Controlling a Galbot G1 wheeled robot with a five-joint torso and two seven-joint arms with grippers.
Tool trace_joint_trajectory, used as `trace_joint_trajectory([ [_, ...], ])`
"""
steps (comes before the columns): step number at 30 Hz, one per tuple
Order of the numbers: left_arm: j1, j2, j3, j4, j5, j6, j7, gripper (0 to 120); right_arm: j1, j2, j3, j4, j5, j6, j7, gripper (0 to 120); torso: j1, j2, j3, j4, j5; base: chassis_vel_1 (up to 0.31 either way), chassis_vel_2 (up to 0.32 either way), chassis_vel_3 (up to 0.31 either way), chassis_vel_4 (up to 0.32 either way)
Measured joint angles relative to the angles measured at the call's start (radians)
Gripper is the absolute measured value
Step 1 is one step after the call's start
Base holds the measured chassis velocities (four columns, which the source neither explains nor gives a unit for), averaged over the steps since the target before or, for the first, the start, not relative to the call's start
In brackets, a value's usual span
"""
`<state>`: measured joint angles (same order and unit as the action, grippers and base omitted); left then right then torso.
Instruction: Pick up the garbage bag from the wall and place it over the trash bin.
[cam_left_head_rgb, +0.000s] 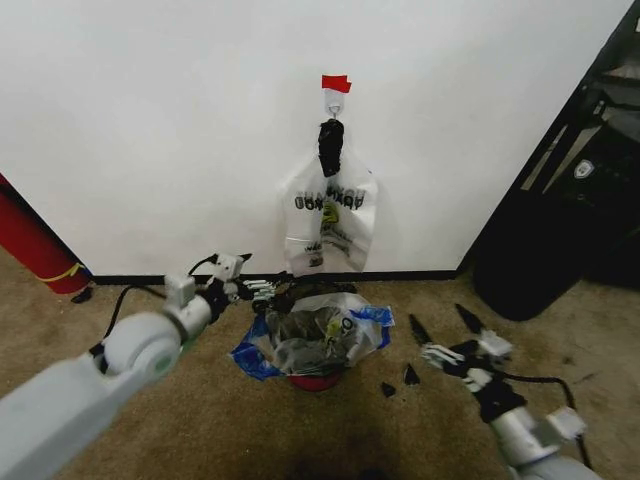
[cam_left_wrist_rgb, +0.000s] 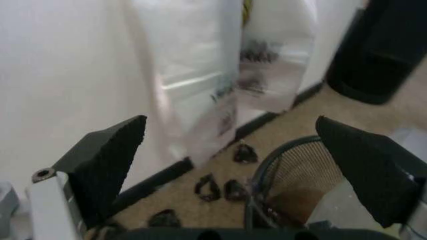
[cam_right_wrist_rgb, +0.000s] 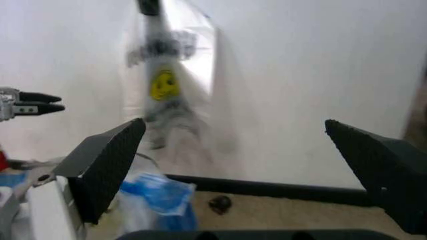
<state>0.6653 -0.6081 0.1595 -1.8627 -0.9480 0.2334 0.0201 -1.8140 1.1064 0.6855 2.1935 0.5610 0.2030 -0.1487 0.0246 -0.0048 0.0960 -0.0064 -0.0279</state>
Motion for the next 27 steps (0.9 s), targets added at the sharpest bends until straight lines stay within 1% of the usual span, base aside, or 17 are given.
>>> trace_joint_trajectory([
  [1,0.000,0.000,0.000,0.000,0.000,0.000,0.000,100,0.000,0.000,0.000,0.000,0.000,0.000,0.000,100,0.000,0.000,0.000,0.0000,0.0000,0.000,0.000,0.000,0.000],
  [2,-0.047,-0.013,0.047,0.034,-0.001,0.009,0.021,100,-0.009,0.002,0.016,0.002,0.010,0.002,0.000,100,0.000,0.000,0.000,-0.0002,-0.0004,0.000,0.000,0.000,0.000],
  [3,-0.093,-0.028,0.099,0.070,0.000,0.020,0.042,100,-0.016,0.004,0.029,0.005,0.018,0.003,0.000,100,0.000,0.000,0.000,-0.0005,0.0000,0.000,0.000,0.000,0.000],
  [5,-0.153,-0.049,0.173,0.122,0.004,0.037,0.080,98,-0.022,0.004,0.045,0.013,0.027,0.003,0.000,100,0.000,0.000,0.000,-0.0009,0.0001,0.000,0.000,0.000,0.000],
  [6,-0.153,-0.049,0.173,0.122,0.004,0.037,0.080,98,-0.022,0.004,0.045,0.013,0.027,0.003,0.000,100,0.000,0.000,0.000,-0.0009,0.0001,0.000,0.000,0.000,0.000],
  [7,-0.187,-0.061,0.212,0.156,0.016,0.045,0.113,97,-0.024,0.004,0.056,0.022,0.035,0.002,0.001,100,0.000,0.000,0.000,-0.0010,-0.0002,0.000,0.000,0.000,0.000],
  [10,-0.239,-0.074,0.268,0.215,0.053,0.061,0.197,92,-0.026,-0.001,0.080,0.050,0.059,-0.007,0.002,100,0.000,0.000,0.000,-0.0003,0.0000,0.000,0.000,0.000,0.000],
  [11,-0.239,-0.074,0.268,0.215,0.053,0.061,0.197,92,-0.026,-0.001,0.080,0.050,0.059,-0.007,0.002,100,0.000,0.000,0.000,-0.0003,0.0000,0.000,0.000,0.000,0.000],
  [12,-0.252,-0.079,0.282,0.236,0.068,0.064,0.225,86,-0.027,-0.003,0.088,0.060,0.065,-0.011,0.003,100,0.000,0.000,0.000,-0.0001,-0.0001,0.000,0.000,0.000,0.000],
  [14,-0.264,-0.094,0.291,0.261,0.071,0.068,0.241,77,-0.025,-0.003,0.092,0.069,0.070,-0.015,0.007,100,0.000,0.000,0.000,-0.0002,0.0000,0.000,0.000,0.000,0.000],
  [15,-0.264,-0.094,0.291,0.261,0.071,0.068,0.241,77,-0.025,-0.003,0.092,0.069,0.070,-0.015,0.007,100,0.000,0.000,0.000,-0.0002,0.0000,0.000,0.000,0.000,0.000],
  [17,-0.275,-0.109,0.299,0.285,0.062,0.077,0.246,72,-0.023,-0.003,0.091,0.075,0.071,-0.020,0.013,100,0.000,0.000,0.000,-0.0007,-0.0001,0.000,0.000,0.000,0.000],
  [19,-0.288,-0.114,0.316,0.300,0.055,0.080,0.255,65,-0.020,-0.004,0.091,0.077,0.071,-0.025,0.020,100,0.000,0.000,0.000,-0.0006,0.0000,0.000,0.000,0.000,0.000],
  [20,-0.288,-0.114,0.316,0.300,0.055,0.080,0.255,65,-0.020,-0.004,0.091,0.077,0.071,-0.025,0.020,100,0.000,0.000,0.000,-0.0006,0.0000,0.000,0.000,0.000,0.000],
  [23,-0.301,-0.112,0.336,0.303,0.047,0.084,0.275,51,-0.015,-0.005,0.090,0.078,0.071,-0.031,0.031,100,0.000,0.000,0.000,-0.0005,0.0000,0.000,0.000,0.000,0.000],
  [24,-0.301,-0.112,0.336,0.303,0.047,0.084,0.275,51,-0.015,-0.005,0.090,0.078,0.071,-0.031,0.031,100,0.000,0.000,0.000,-0.0005,0.0000,0.000,0.000,0.000,0.000],
  [27,-0.306,-0.113,0.338,0.299,0.027,0.095,0.272,38,-0.011,-0.004,0.089,0.079,0.072,-0.036,0.040,100,0.000,0.000,0.000,-0.0004,0.0000,0.000,0.000,0.000,0.000],
])
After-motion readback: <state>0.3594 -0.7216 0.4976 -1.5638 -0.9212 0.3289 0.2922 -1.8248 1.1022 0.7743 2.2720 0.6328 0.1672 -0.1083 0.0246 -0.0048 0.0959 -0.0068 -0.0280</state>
